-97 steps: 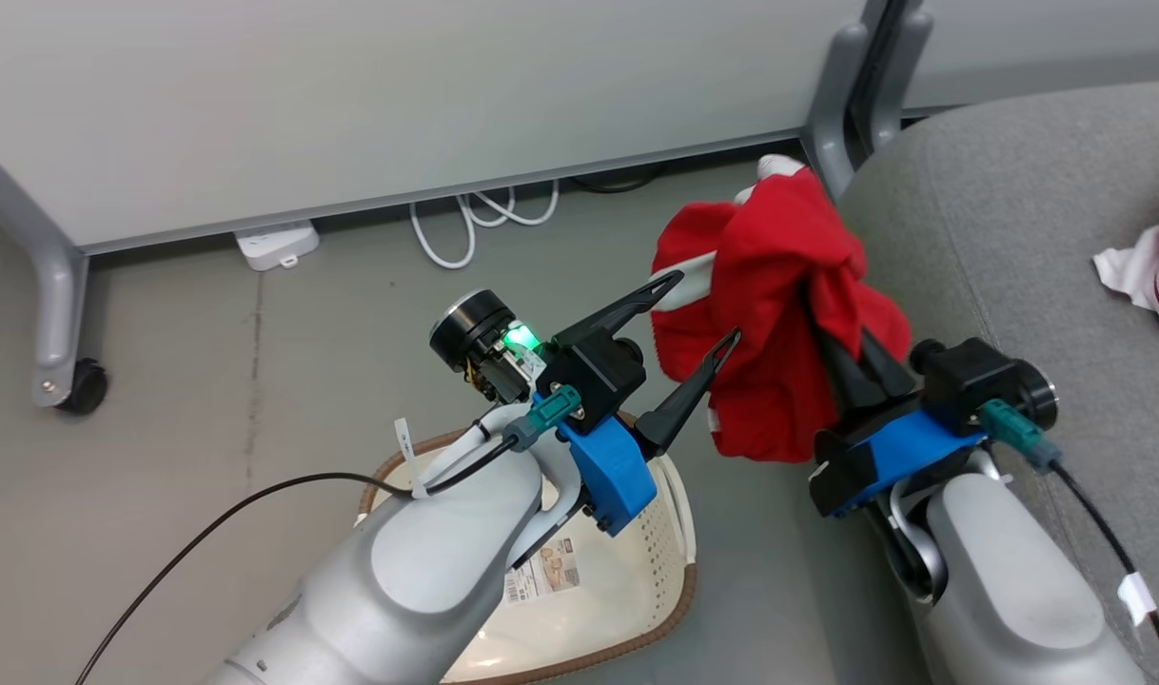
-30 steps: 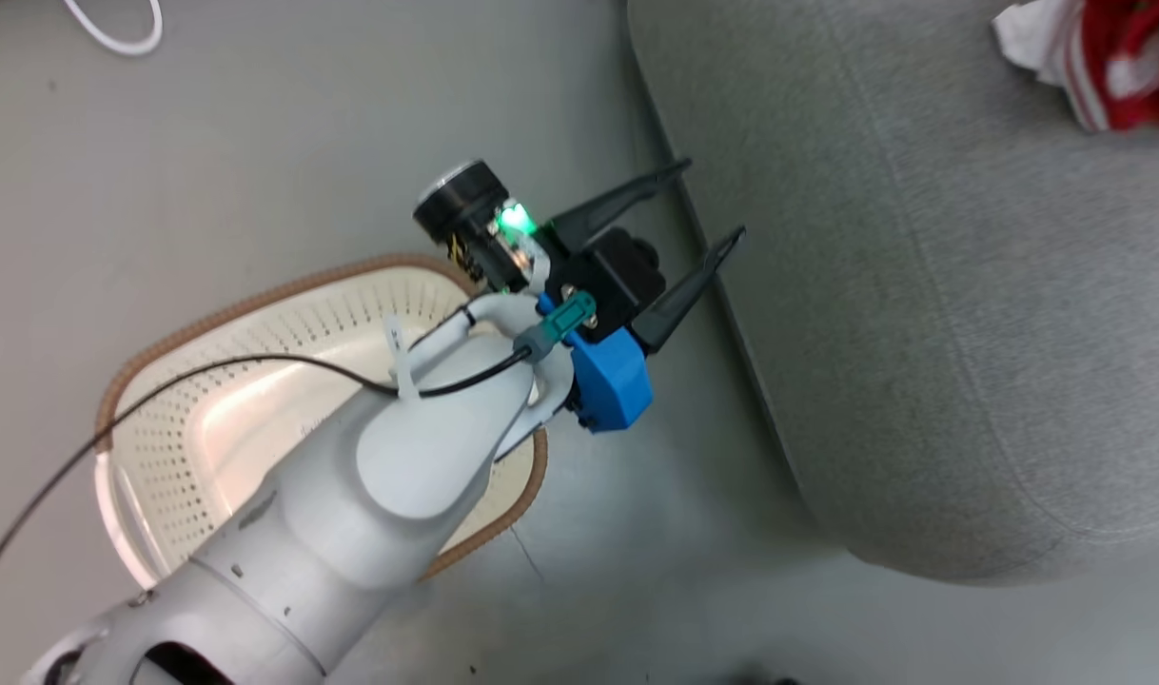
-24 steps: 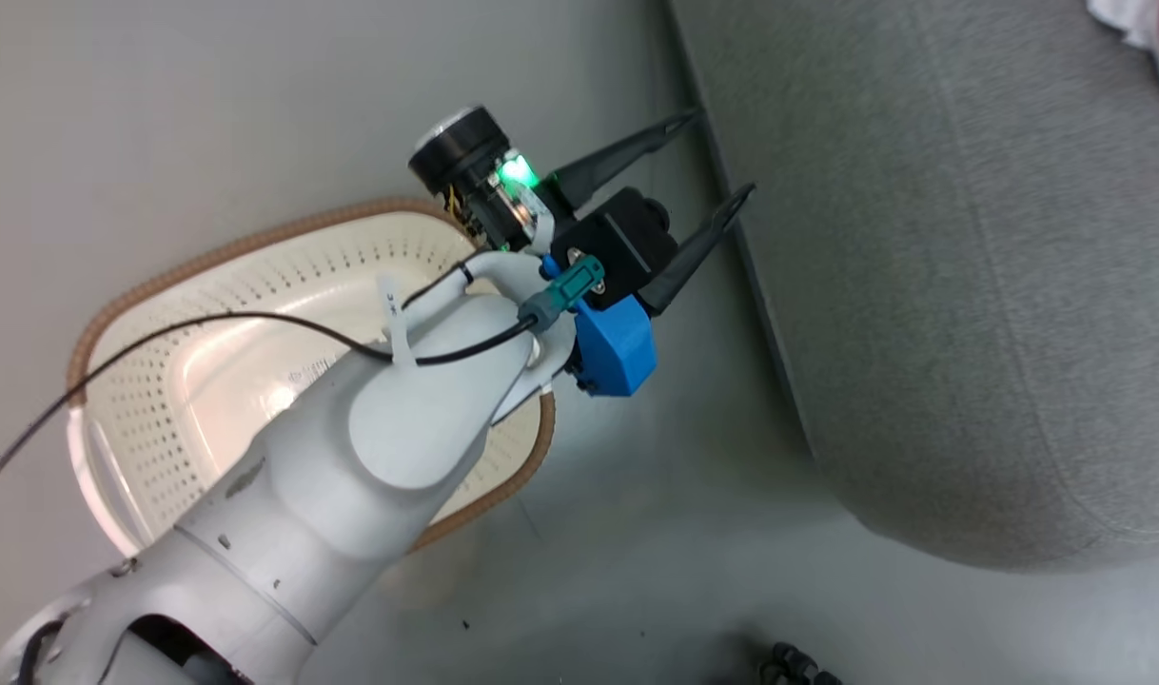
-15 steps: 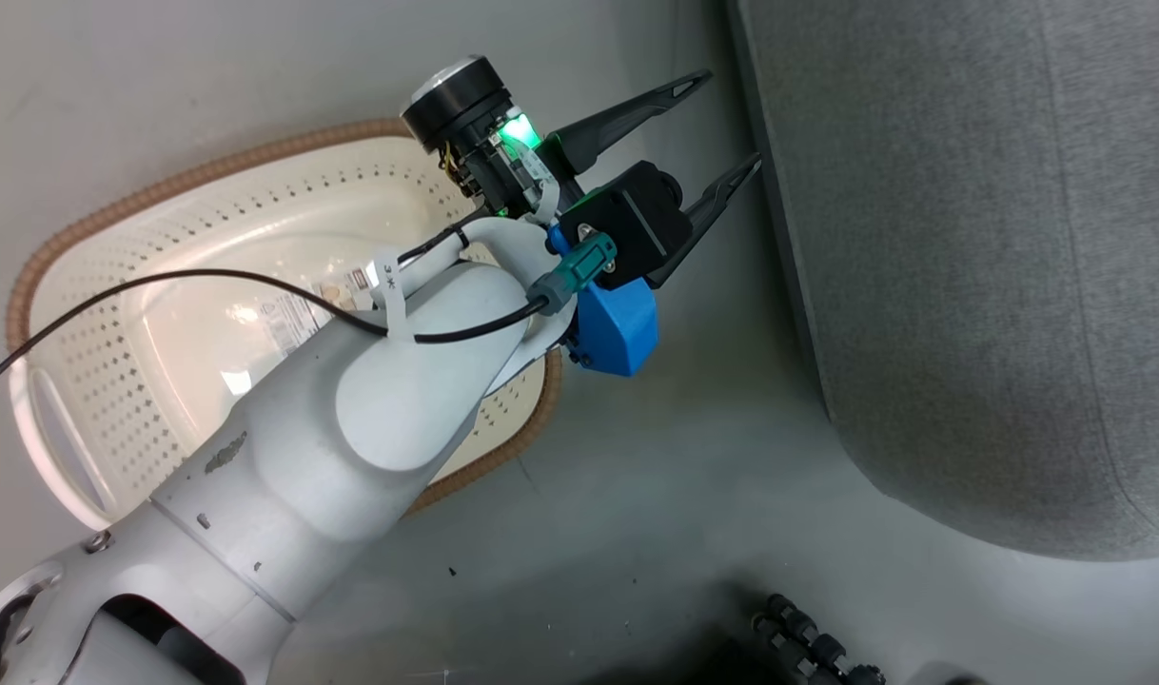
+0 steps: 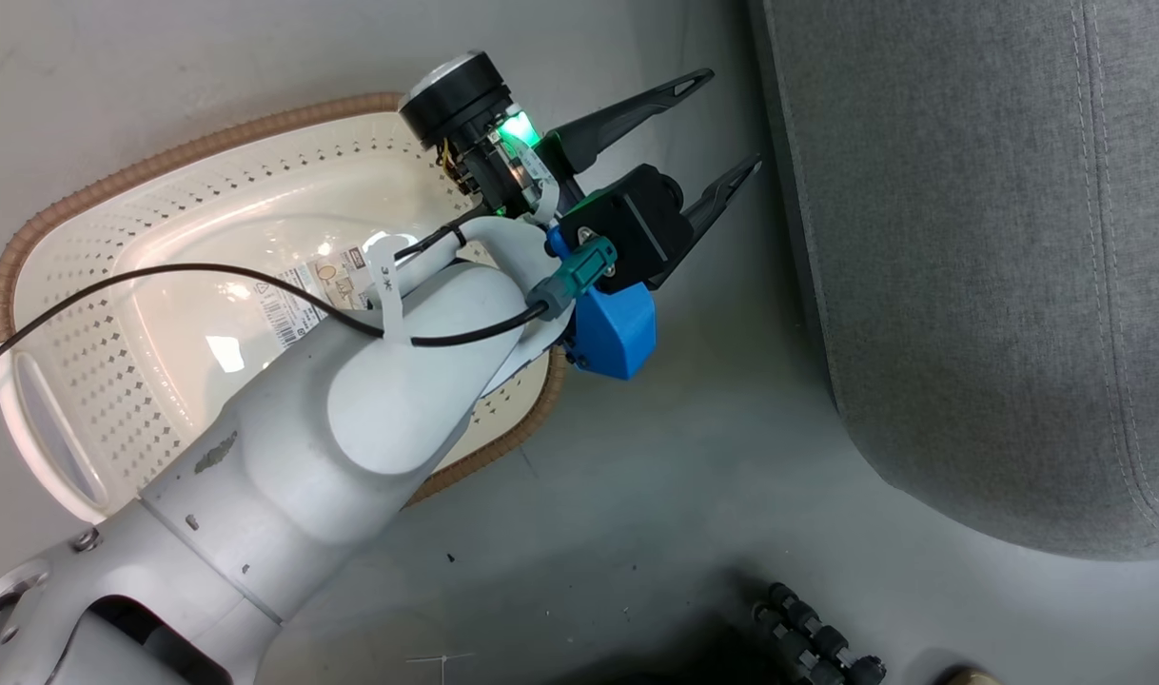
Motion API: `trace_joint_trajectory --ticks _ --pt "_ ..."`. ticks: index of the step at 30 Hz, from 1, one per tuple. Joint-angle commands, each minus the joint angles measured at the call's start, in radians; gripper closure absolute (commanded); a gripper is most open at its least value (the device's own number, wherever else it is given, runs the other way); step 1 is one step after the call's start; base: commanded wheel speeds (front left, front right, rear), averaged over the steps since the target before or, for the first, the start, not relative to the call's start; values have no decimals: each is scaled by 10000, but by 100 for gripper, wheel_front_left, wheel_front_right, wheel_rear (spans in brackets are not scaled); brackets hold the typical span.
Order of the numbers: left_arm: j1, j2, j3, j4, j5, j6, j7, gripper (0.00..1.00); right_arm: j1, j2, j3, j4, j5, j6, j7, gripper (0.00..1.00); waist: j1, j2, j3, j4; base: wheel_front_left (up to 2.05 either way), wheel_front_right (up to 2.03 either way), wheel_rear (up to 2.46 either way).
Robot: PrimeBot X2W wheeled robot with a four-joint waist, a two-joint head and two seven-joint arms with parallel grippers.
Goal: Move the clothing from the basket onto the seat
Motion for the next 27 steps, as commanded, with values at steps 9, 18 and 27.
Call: trace_joint_trajectory --ticks 9,18,27 --pt "113 60 -79 -110 -161 110 -71 0 60 -155 247 568 44 -3 -7 0 -2 0 -275 32 0 0 0" --pt "455 -54 -47 117 -397 229 -396 0 1253 78 208 -536 253 -5 -6 0 -2 0 -1151 89 0 0 0" --pt "1270 -94 423 239 -859 573 -662 0 2721 535 1256 -2308 12 -3 -6 0 -2 0 -2814 224 0 0 0"
